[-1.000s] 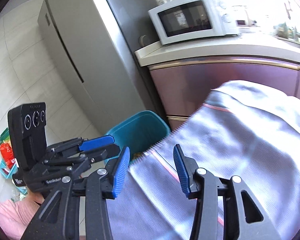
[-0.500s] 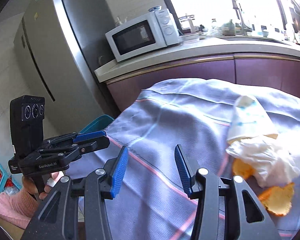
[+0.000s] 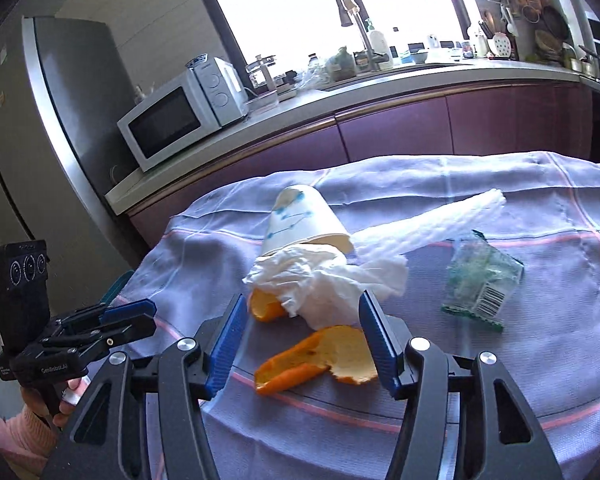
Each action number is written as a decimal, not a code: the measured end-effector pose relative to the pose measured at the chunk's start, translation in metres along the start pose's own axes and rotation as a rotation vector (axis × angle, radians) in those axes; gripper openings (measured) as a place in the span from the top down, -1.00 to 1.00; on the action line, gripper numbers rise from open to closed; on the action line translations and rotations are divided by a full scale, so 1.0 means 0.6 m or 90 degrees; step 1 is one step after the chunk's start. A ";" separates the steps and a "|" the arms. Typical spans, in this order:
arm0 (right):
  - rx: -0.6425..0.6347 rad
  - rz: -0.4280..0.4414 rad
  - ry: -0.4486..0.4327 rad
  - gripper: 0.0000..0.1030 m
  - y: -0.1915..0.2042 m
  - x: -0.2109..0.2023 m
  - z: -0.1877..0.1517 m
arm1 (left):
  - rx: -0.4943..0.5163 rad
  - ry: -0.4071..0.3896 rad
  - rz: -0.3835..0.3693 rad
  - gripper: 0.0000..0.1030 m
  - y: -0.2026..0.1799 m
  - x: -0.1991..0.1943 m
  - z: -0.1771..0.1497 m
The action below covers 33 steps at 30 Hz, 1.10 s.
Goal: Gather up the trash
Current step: 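Move both open tools back over the table toward the orange peels, then grasp an orange peel with the left tool while the right tool grasps the crumpled tissue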
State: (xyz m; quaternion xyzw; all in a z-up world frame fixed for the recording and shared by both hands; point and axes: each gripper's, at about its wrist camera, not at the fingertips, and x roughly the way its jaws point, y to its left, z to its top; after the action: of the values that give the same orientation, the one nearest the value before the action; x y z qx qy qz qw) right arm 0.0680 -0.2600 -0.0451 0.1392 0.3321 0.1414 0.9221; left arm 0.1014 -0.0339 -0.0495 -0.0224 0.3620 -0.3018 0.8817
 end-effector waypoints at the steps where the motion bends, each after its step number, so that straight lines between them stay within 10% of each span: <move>1: 0.004 -0.005 0.000 -0.16 -0.006 0.001 0.001 | 0.004 0.004 -0.004 0.20 -0.005 0.006 0.000; 15: 0.022 -0.014 0.057 -0.28 -0.032 0.064 0.021 | 0.030 0.040 -0.034 0.20 -0.054 0.056 -0.003; 23: 0.046 0.013 0.067 0.83 -0.046 0.067 0.019 | 0.036 0.052 -0.041 0.20 -0.060 0.071 -0.001; 33: 0.067 0.058 0.031 0.94 -0.057 0.030 0.018 | 0.063 0.071 -0.065 0.20 -0.091 0.094 0.004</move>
State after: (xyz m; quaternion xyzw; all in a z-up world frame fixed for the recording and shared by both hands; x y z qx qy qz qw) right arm 0.0944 -0.2868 -0.0594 0.1986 0.3545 0.1687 0.8980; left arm 0.1064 -0.1099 -0.0690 0.0198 0.3936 -0.3644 0.8438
